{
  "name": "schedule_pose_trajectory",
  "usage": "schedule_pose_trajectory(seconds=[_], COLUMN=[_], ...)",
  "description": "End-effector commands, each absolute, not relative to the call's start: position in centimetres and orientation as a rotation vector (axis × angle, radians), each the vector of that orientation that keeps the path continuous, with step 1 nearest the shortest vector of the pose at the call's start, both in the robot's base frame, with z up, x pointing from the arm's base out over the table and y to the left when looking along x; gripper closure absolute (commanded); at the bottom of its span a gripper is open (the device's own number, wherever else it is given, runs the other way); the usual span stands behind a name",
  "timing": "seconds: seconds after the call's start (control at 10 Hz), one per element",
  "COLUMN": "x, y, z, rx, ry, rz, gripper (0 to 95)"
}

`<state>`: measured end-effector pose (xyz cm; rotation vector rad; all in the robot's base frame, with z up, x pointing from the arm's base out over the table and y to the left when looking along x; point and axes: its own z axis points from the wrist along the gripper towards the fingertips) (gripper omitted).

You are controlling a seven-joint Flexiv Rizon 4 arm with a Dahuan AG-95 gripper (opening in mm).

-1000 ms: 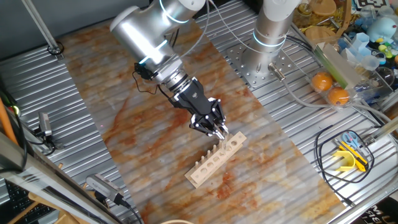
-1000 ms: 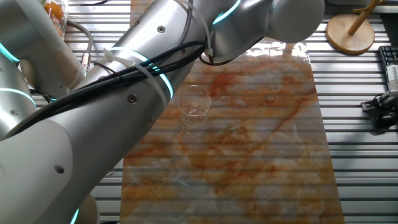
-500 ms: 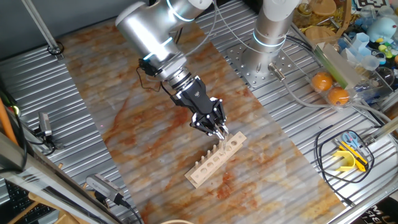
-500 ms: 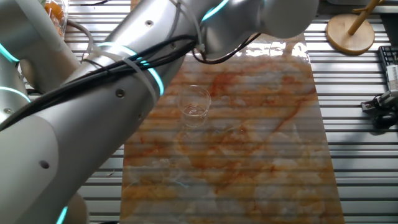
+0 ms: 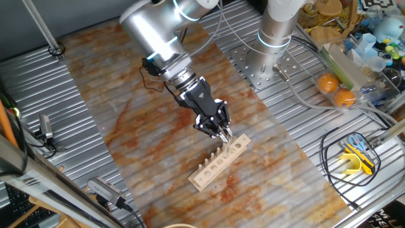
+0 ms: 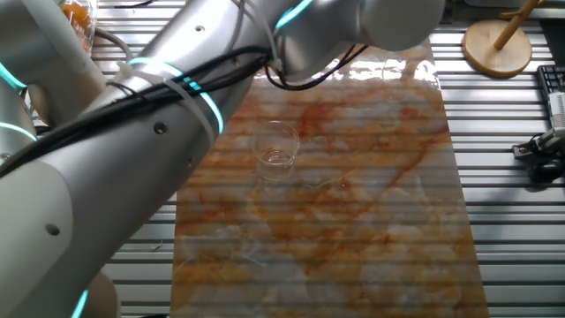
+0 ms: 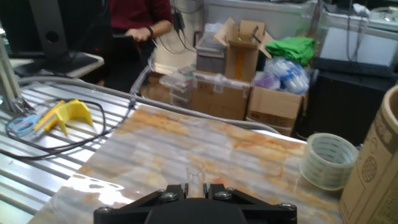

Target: Pour out the test tube

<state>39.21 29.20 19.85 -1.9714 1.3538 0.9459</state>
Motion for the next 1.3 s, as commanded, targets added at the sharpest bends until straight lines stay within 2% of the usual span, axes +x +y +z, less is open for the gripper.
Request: schedule_pose_trajectory(seconds=[0.1, 0.5, 1.3], x=[39.4, 40.0, 39.2], y=[29.4, 30.5, 26.7], z=[20.4, 22.7, 26.1], rx=[-1.964, -1.945, -1.937], ry=[1.307, 1.335, 1.364], rz=[0.963, 0.972, 0.981], gripper=[95.0, 95.0, 95.0])
